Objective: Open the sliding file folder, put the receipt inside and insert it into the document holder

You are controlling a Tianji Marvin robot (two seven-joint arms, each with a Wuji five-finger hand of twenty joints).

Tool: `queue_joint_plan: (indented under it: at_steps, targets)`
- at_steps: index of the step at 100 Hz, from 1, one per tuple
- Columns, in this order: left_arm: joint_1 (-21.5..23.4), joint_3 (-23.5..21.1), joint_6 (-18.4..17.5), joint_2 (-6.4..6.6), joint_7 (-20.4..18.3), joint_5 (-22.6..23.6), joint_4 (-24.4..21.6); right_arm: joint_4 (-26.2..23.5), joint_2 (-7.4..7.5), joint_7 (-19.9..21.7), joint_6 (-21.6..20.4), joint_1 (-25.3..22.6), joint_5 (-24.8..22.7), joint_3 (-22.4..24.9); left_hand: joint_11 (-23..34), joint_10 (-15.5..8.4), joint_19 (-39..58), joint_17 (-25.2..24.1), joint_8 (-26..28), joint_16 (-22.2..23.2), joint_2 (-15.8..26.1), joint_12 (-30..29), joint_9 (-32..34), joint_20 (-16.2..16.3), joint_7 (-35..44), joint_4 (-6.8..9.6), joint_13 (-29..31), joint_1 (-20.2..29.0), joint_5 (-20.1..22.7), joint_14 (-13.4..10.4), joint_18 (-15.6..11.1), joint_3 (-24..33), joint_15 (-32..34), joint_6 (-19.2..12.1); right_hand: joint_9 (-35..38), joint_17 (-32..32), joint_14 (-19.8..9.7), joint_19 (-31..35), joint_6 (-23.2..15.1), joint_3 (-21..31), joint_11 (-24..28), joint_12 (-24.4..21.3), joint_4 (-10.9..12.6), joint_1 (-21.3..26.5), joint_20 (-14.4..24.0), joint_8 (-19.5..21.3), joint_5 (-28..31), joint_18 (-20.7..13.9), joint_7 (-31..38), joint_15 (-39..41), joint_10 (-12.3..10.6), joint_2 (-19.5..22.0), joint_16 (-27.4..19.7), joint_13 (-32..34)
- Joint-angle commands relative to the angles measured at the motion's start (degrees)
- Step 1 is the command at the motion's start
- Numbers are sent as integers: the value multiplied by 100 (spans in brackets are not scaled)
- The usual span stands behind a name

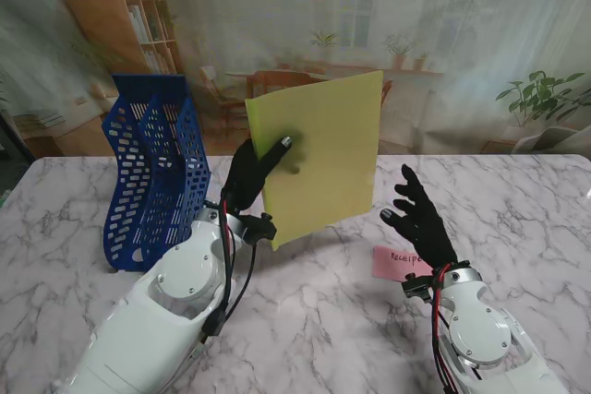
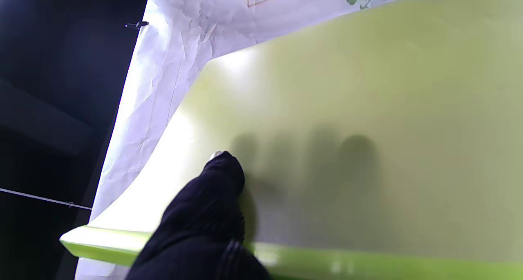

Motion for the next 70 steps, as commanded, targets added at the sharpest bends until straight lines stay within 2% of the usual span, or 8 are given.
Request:
queue_joint_plan:
  at_steps: [1, 16, 23, 38, 44, 46, 58, 70]
  targets:
    - [171, 98, -62, -11, -124, 12, -59, 3, 16, 168, 79, -31, 179, 53, 48, -23, 405, 225, 218, 52, 234, 45, 177, 143, 370, -43, 199, 401, 236, 89, -147, 264, 199, -342, -356, -170, -208, -307, 4, -7, -170, -73, -177, -357, 67, -295, 108, 105, -184, -420, -16, -331, -113, -213]
    - [352, 154, -128, 40, -342, -170, -113, 30, 19, 193, 77, -31, 192, 89, 54, -18, 441, 239, 229, 54, 218, 52, 184, 148, 365, -43, 200, 401, 243, 104, -129, 272, 209, -333, -477, -324, -209, -680, 19, 311, -495, -242, -250, -588, -111, -395, 107, 216, -165, -564, -55, -625, -201, -490]
    - [387, 188, -137, 56, -415, -197, -104, 29, 15, 227, 73, -24, 315, 100, 55, 6, 450, 248, 228, 53, 213, 53, 193, 148, 361, -39, 198, 401, 252, 126, -128, 286, 210, -324, -489, -329, -205, -846, 13, 373, -704, -329, -286, -605, -246, -820, 157, 231, -299, -585, -77, -646, -267, -551]
    - [429, 260, -131, 74, -569, -345, -95, 98, 29, 361, 131, 18, 428, 125, 52, 18, 475, 274, 226, 57, 198, 53, 212, 147, 346, -43, 218, 401, 273, 149, -146, 305, 229, -301, -538, -473, -211, -986, -391, 327, -1261, -589, -320, -598, -347, -1032, 177, 179, -167, -642, -132, -632, -336, -767]
    - [434, 292, -135, 83, -633, -378, -88, 127, 33, 387, 100, 32, 443, 126, 50, 32, 483, 281, 226, 58, 194, 53, 215, 147, 340, -44, 222, 401, 276, 156, -136, 307, 233, -305, -509, -524, -255, -1034, -688, 297, -1373, -595, -322, -569, -412, 1012, -57, 154, 455, -641, -240, -625, -366, -846]
    - [435, 302, -135, 86, -656, -398, -88, 133, 43, 425, 85, 31, 440, 133, 48, 41, 484, 281, 227, 58, 189, 53, 215, 146, 339, -44, 226, 401, 281, 154, -137, 307, 235, -304, -515, -551, -276, -1051, -778, 316, -1420, -617, -328, -606, -423, 1412, -112, 136, 751, -653, -267, -626, -373, -890]
    - [415, 361, -141, 100, -773, -459, -66, 169, 64, 472, -29, 34, 357, 141, 51, 63, 503, 297, 224, 61, 177, 54, 236, 147, 328, -43, 244, 401, 299, 172, -96, 320, 244, -285, -544, -622, -378, -1100, -1158, 317, -1671, -730, -321, -562, -447, 2116, 513, -83, 2088, -693, -336, -628, -417, -1071]
    - [352, 409, -141, 101, -785, -356, 9, 193, 69, 450, -159, 34, 302, 153, 45, 60, 509, 295, 225, 60, 177, 52, 236, 143, 313, -45, 247, 401, 299, 169, -110, 318, 245, -289, -493, -646, -412, -1080, -1634, 244, -1401, -587, -305, -424, -406, 2650, 1508, -263, 3416, -697, -281, -623, -443, -1094]
